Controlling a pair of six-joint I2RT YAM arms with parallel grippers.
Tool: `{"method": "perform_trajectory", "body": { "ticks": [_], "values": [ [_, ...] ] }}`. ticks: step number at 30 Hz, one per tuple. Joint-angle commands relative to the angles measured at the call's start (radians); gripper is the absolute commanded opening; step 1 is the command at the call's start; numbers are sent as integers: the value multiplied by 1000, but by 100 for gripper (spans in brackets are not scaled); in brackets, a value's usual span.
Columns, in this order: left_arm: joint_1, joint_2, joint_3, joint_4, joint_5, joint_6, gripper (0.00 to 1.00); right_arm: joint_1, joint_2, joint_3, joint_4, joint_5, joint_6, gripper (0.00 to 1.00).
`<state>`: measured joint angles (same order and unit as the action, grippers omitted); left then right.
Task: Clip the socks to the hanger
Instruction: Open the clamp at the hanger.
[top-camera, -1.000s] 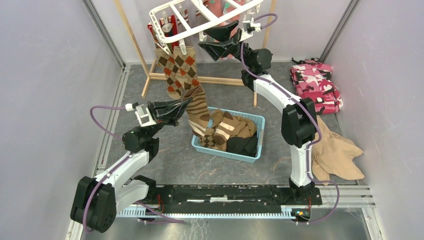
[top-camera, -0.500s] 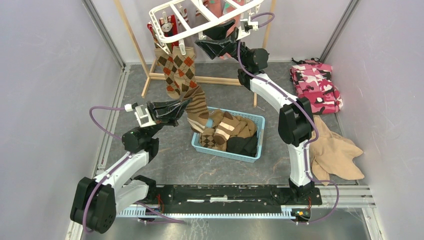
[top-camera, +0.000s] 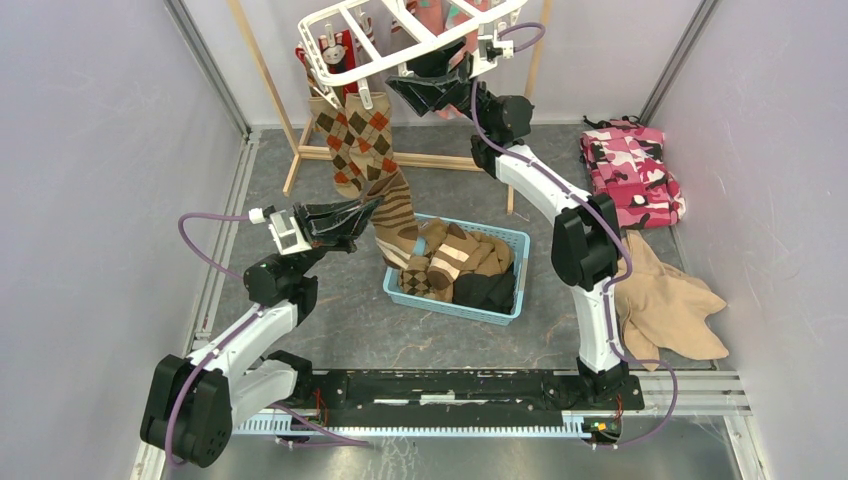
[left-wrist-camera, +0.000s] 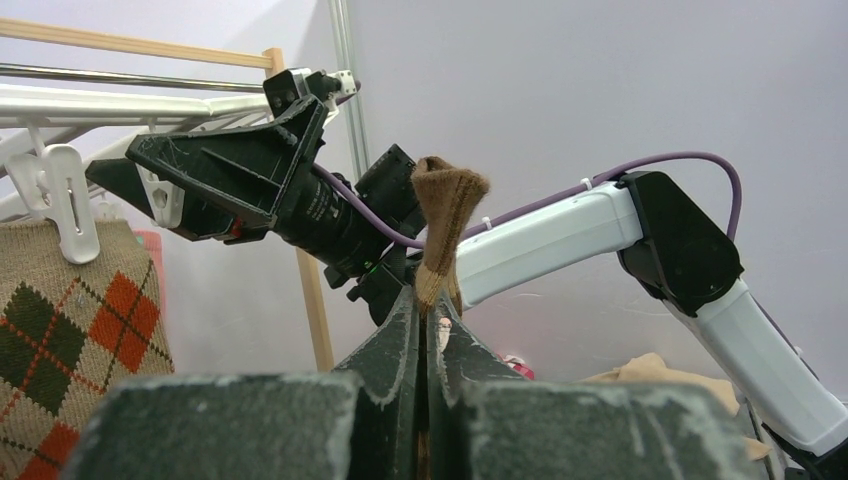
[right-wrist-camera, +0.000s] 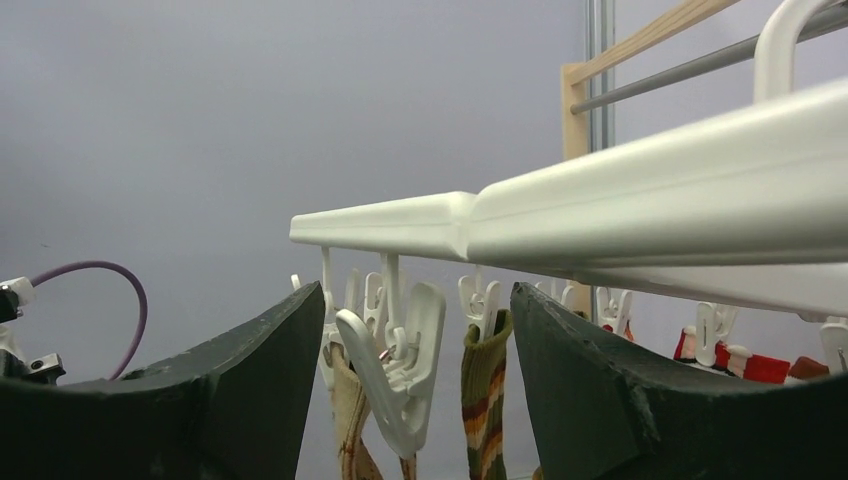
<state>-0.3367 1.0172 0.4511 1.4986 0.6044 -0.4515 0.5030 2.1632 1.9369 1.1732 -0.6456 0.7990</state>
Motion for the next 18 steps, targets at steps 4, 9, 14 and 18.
{"method": "perform_trajectory", "body": {
  "ticks": [4,9,14,18],
  "values": [
    [4,-17,-2,73,-11,42,2,9,15,60,52,6,36,73],
    [4,-16,0,71,-12,42,2,9,14,63,59,4,45,71],
    [5,-15,1,72,-10,39,2,10,14,63,79,5,61,68],
    [5,-16,1,72,-12,38,2,10,12,65,79,6,66,65]
  ]
}}
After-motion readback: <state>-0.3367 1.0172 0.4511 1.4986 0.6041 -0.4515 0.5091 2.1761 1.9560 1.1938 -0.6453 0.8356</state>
